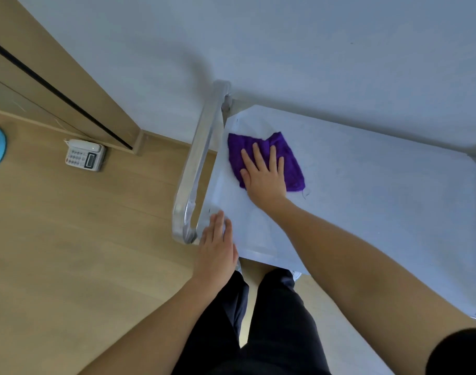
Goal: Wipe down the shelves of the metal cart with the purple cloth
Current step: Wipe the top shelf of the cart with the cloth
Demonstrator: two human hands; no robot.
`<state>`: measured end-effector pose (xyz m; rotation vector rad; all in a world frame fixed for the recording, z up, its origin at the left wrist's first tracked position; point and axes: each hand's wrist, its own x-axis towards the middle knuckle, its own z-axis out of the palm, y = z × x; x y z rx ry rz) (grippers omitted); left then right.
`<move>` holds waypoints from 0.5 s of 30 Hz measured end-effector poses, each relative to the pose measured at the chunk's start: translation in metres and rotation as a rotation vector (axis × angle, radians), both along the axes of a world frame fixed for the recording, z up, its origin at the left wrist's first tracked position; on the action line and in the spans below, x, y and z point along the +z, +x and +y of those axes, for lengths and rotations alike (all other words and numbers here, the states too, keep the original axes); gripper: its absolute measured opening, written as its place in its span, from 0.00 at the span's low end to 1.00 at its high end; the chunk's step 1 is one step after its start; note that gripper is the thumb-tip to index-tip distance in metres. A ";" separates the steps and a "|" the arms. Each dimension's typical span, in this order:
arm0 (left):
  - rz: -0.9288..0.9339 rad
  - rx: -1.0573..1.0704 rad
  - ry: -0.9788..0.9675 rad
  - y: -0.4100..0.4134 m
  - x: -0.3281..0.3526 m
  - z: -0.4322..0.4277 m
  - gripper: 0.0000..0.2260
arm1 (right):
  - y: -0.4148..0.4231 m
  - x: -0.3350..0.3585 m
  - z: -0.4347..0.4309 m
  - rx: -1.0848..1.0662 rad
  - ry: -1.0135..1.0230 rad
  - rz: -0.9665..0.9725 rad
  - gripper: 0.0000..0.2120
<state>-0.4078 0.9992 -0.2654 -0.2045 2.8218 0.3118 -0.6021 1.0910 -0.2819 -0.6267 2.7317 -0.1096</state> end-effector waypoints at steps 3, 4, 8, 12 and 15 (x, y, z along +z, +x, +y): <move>0.032 0.042 0.004 -0.005 0.002 0.003 0.25 | 0.052 0.002 0.012 0.021 -0.046 0.016 0.25; 0.047 0.045 0.011 -0.008 0.002 0.004 0.25 | 0.066 0.001 0.019 0.017 -0.046 0.028 0.25; 0.124 0.006 0.010 -0.029 -0.003 0.006 0.24 | 0.073 -0.001 0.032 0.026 -0.024 0.010 0.24; 0.162 -0.004 -0.007 -0.039 -0.012 0.005 0.25 | 0.008 -0.005 0.020 0.096 -0.005 0.036 0.24; 0.186 0.000 -0.029 -0.042 -0.016 0.005 0.25 | -0.058 -0.006 0.001 -0.029 -0.034 0.035 0.24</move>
